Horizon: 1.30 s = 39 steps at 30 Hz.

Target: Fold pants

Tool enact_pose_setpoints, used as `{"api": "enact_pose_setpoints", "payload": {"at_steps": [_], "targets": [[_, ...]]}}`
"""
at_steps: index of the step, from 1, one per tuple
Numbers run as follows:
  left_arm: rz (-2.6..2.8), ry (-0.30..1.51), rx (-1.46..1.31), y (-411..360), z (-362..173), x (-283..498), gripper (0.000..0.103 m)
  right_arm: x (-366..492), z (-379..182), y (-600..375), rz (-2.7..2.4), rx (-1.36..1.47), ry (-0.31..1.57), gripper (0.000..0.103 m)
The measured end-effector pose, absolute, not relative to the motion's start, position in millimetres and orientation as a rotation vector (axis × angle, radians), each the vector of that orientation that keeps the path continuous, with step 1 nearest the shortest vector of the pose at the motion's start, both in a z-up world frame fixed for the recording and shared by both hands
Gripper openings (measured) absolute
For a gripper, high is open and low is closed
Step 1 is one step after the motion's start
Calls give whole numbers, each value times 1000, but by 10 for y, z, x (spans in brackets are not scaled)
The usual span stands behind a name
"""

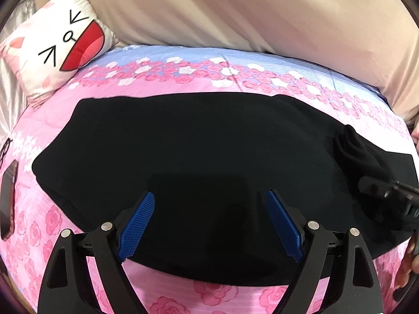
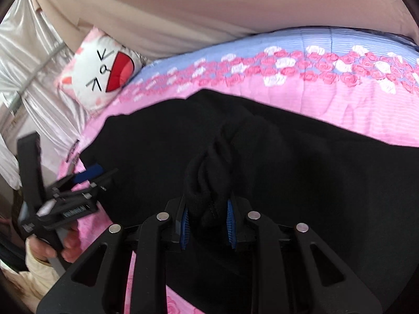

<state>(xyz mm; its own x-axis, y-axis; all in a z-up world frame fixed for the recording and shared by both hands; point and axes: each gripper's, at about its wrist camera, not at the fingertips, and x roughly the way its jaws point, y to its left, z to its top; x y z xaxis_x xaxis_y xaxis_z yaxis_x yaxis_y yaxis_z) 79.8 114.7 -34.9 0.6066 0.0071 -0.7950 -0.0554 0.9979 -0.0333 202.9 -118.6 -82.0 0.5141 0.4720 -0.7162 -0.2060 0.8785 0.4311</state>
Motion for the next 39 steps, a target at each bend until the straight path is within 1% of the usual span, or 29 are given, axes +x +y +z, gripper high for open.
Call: {"api": "enact_pose_setpoints", "payload": {"at_steps": [2,5,6,7,8,9,10,13,16,20,23,24,25,26,28,29,31,32,36,37,38,39], "targets": [[37,921,-69,1178,-351,790,85,2000,-825,-1130,401,259,940,22],[39,919,-71,1177,-341,773,85,1989,-826,-1052,389,194,916,26],[37,918,-70,1173,-333,766,85,1972,-828,-1044,391,189,905,31],[35,914,-67,1166,-317,749,85,1962,-833,-1016,399,190,902,38],[34,911,-64,1167,-305,739,85,1925,-818,-1004,413,194,893,43],[34,908,-60,1166,-293,720,85,1888,-804,-1004,422,195,887,51],[35,906,-56,1169,-283,706,85,1827,-776,-995,439,196,876,54],[48,905,-64,1232,-272,662,85,1711,-691,-957,436,176,844,54],[62,913,-87,1289,-292,653,85,1711,-667,-879,394,102,840,59],[70,921,-100,1308,-315,628,85,1821,-726,-755,370,38,844,59],[72,923,-88,1318,-310,578,85,1871,-799,-708,377,35,862,61],[76,922,-86,1328,-307,572,85,1860,-791,-678,378,20,854,64],[80,922,-89,1349,-309,562,85,1851,-794,-646,377,-3,847,63],[82,925,-94,1368,-314,565,85,1845,-813,-623,368,-26,846,61],[91,931,-108,1407,-331,582,85,1866,-869,-583,308,-92,861,40],[94,934,-111,1421,-334,590,85,1879,-858,-611,302,-80,864,38],[99,936,-117,1437,-336,599,85,1908,-810,-695,321,-1,871,16],[100,933,-118,1444,-328,599,85,1914,-762,-722,330,39,869,16],[109,926,-126,1466,-306,611,85,1893,-757,-569,389,26,875,16],[111,929,-127,1471,-311,615,85,1911,-838,-528,407,20,906,18],[116,932,-126,1473,-317,615,85,1901,-873,-517,412,13,892,19],[119,935,-124,1474,-319,612,85,1878,-849,-544,417,25,873,23]]}}
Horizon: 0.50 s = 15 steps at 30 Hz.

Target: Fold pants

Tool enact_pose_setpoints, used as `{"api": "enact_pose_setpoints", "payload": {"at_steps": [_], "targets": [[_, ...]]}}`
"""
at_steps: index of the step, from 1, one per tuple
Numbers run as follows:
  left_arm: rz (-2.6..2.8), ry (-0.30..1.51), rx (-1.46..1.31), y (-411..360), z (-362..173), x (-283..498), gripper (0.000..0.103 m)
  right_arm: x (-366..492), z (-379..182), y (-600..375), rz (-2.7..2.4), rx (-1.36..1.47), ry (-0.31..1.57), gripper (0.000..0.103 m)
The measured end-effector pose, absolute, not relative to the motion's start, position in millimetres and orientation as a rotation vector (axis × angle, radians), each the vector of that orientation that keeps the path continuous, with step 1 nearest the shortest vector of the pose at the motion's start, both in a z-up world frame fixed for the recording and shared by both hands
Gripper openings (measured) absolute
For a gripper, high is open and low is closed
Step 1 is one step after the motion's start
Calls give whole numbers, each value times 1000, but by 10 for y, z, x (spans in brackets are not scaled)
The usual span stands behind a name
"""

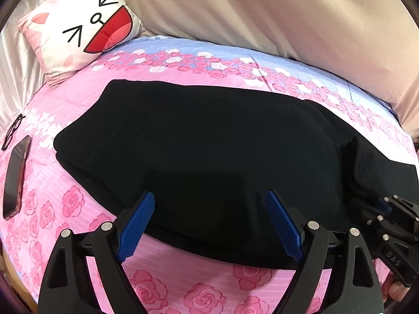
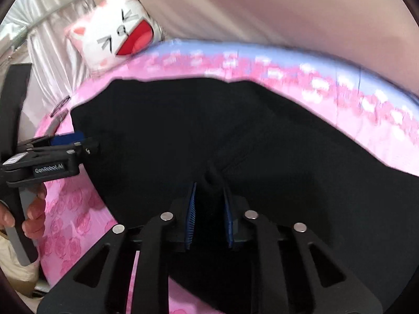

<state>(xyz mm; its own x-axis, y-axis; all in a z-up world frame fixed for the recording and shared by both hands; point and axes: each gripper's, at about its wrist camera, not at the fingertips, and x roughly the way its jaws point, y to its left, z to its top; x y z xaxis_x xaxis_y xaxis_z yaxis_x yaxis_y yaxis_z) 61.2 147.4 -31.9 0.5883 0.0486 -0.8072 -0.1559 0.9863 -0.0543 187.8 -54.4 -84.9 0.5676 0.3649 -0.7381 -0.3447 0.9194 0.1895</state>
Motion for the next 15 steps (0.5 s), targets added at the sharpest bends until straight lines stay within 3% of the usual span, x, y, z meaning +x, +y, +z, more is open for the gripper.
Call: {"api": "enact_pose_setpoints", "payload": {"at_steps": [1,9,12,15], "targets": [[121,938,-119,1475,-315,601,85,1857,-814,-573,426,44,872,30],[50,882,-88,1315,-48,530,85,1130,-170,-1860,171,201,691,32],[-79,843,-58,854,148,665,85,1068,-164,-2378,-2,207,720,18],[-165,837,-18,247,182,889,88,1137,-174,-2632,-38,245,732,17]]}}
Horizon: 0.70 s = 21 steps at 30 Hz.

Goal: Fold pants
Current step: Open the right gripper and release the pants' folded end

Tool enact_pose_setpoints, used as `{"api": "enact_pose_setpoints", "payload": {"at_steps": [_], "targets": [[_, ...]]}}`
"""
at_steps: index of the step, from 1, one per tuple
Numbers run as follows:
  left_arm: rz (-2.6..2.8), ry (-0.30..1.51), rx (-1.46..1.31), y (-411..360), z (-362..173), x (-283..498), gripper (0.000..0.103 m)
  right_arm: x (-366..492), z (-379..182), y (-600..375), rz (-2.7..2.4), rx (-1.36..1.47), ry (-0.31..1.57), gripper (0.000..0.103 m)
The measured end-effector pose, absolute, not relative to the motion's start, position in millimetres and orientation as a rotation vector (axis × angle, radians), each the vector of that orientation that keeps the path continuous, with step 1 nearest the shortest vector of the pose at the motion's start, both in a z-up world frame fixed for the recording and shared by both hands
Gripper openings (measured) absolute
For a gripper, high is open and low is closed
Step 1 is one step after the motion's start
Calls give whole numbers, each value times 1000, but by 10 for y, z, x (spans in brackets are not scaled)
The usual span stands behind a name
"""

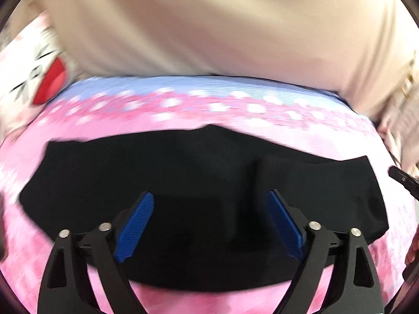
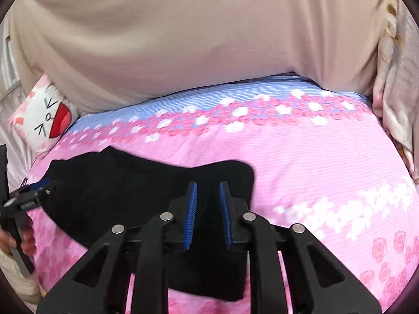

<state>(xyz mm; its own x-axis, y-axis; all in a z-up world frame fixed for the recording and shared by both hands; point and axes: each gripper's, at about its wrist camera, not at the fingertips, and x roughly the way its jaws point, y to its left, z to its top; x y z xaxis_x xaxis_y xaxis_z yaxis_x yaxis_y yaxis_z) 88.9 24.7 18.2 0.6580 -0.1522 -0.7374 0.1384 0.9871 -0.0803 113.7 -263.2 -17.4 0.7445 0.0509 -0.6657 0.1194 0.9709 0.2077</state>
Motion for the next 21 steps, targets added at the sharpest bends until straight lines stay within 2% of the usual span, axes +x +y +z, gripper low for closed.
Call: {"api": "enact_pose_setpoints", "payload": {"at_steps": [4,7,9,13,16,21], "targets": [[-97,942,77,-227,-239,1187,88,1425,-382,-2583,-2,211,801,17],[-77,931,8,-119,-403,1191,98,1578,-808,-2679,-37,181,901,12],[-98,947,-23,-21,-397,1176,98,1537,-785,-2711,-19,235,876,12],[-57,913,-88,409,-191,990,98,1338,-518,-2729,22,319,800,15],[132,848,-127,1095,-13,799,98,1163,-352,-2615,48,307,761,16],[387,843,-228,2112,-44,637,98,1098,-323,-2343,78,272,775,16]]}}
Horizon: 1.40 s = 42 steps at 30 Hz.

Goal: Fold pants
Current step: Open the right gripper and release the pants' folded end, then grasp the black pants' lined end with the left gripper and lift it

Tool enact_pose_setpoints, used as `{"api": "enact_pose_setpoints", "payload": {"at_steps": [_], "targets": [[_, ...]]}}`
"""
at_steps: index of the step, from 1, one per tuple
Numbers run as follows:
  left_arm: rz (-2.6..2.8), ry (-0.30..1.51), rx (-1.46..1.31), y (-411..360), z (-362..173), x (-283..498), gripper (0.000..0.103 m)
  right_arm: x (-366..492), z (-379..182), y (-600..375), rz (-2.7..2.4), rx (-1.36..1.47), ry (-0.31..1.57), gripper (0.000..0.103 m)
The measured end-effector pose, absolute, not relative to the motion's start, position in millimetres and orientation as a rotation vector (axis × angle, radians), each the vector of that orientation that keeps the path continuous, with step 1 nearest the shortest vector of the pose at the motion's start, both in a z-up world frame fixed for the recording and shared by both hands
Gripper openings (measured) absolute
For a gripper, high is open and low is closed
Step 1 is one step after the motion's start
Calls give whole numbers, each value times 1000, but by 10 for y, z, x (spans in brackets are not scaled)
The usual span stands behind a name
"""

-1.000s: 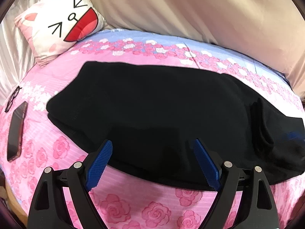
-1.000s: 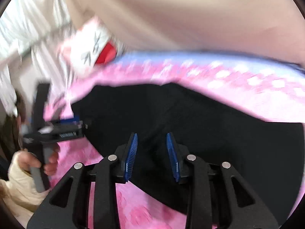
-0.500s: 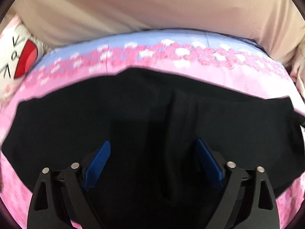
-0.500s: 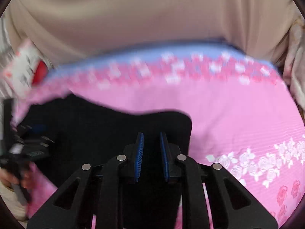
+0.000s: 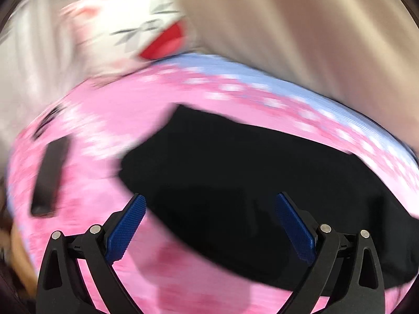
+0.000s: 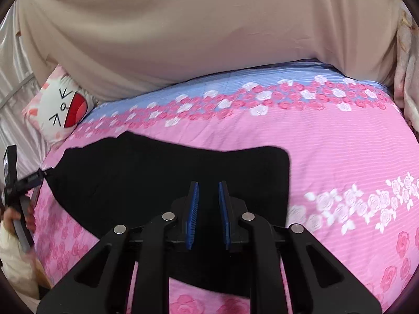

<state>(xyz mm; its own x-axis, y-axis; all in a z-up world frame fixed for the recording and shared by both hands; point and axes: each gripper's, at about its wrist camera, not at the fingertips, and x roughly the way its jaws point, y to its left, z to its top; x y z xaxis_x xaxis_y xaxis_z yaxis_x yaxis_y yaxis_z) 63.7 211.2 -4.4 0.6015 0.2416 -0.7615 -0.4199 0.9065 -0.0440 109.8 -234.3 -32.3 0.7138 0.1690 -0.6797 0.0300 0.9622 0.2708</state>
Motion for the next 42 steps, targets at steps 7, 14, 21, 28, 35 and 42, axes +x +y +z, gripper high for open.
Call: {"api": "enact_pose_setpoints", "payload": {"at_steps": [7,14,21,28,35,42], "targets": [[571,834,-557,3047,-300,366,98,1146,-462,-2098,85,256,823,16],[576,849,-654,3183,-454,457,98,1169,-480,-1951,78,245,839,16],[424,876,-666,3173,-446,723,94,1163,-486,-1930,70,248,844,17],[450,834,-552,3030,-389,933,30,1141,-515,-1965,53,254,849,17],[320,724,-443,2635,52,1047,15,1058,-523,-2177,17,299,831,19],[82,636,-313,1626,654,1104,15,943,-521,-2378,1,345,799,36]]}}
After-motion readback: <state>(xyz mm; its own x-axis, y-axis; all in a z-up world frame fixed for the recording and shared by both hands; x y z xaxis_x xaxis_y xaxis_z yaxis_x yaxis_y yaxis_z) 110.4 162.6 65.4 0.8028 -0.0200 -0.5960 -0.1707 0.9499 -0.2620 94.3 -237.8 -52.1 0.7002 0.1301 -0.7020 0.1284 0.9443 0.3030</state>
